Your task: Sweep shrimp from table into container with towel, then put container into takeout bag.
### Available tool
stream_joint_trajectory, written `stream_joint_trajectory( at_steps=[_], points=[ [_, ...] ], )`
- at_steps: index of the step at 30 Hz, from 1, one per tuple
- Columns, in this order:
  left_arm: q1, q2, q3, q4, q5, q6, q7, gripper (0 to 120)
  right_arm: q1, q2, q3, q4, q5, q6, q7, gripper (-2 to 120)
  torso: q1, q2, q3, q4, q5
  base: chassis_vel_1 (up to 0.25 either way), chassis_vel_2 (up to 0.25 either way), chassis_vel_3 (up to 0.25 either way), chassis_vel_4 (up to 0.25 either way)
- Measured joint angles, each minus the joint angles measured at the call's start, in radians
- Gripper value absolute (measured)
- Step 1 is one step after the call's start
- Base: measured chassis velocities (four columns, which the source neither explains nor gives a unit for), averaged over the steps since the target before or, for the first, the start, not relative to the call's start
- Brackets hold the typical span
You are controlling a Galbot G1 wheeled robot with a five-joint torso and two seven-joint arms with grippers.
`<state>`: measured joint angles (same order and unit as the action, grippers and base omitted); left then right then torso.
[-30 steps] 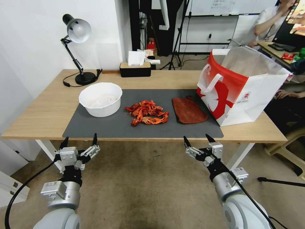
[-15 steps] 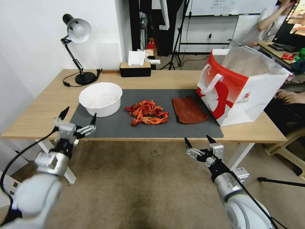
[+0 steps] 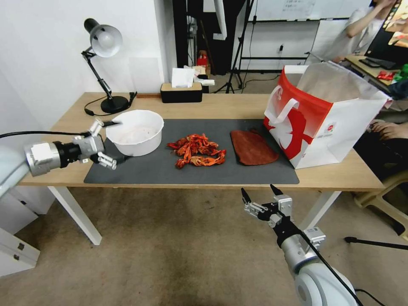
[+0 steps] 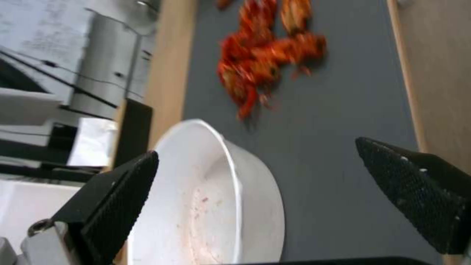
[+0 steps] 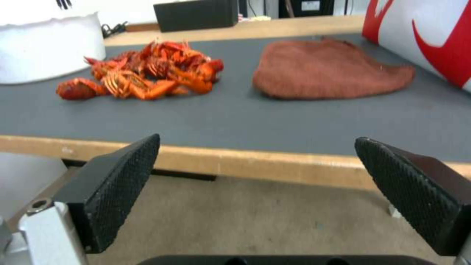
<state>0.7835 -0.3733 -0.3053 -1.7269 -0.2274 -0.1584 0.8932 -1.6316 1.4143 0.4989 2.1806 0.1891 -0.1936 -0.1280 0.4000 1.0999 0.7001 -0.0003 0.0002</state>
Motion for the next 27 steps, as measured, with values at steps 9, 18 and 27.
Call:
stream_joint_trajectory(
  at_steps=[9, 18, 27],
  points=[
    [-0.381, -0.147, 0.270, 0.212, 0.267, 0.013, 0.242, 100, -0.034, 0.001, 0.022, 0.003, -0.004, 0.000, 0.000, 100, 0.000, 0.000, 0.000, -0.0001, -0.0003, 0.000, 0.000, 0.000, 0.000],
    [-0.570, -0.214, 0.410, 0.307, 0.390, 0.002, 0.451, 100, -0.042, 0.008, 0.024, -0.008, -0.006, 0.000, 0.013, 100, 0.000, 0.000, 0.000, 0.0004, -0.0002, 0.000, 0.000, 0.000, 0.000],
    [-0.688, -0.273, 0.509, 0.426, 0.407, 0.004, 0.471, 100, -0.045, 0.012, 0.022, -0.029, -0.008, 0.000, 0.021, 100, 0.000, 0.000, 0.000, 0.0004, -0.0002, 0.000, 0.000, 0.000, 0.000]
  ],
)
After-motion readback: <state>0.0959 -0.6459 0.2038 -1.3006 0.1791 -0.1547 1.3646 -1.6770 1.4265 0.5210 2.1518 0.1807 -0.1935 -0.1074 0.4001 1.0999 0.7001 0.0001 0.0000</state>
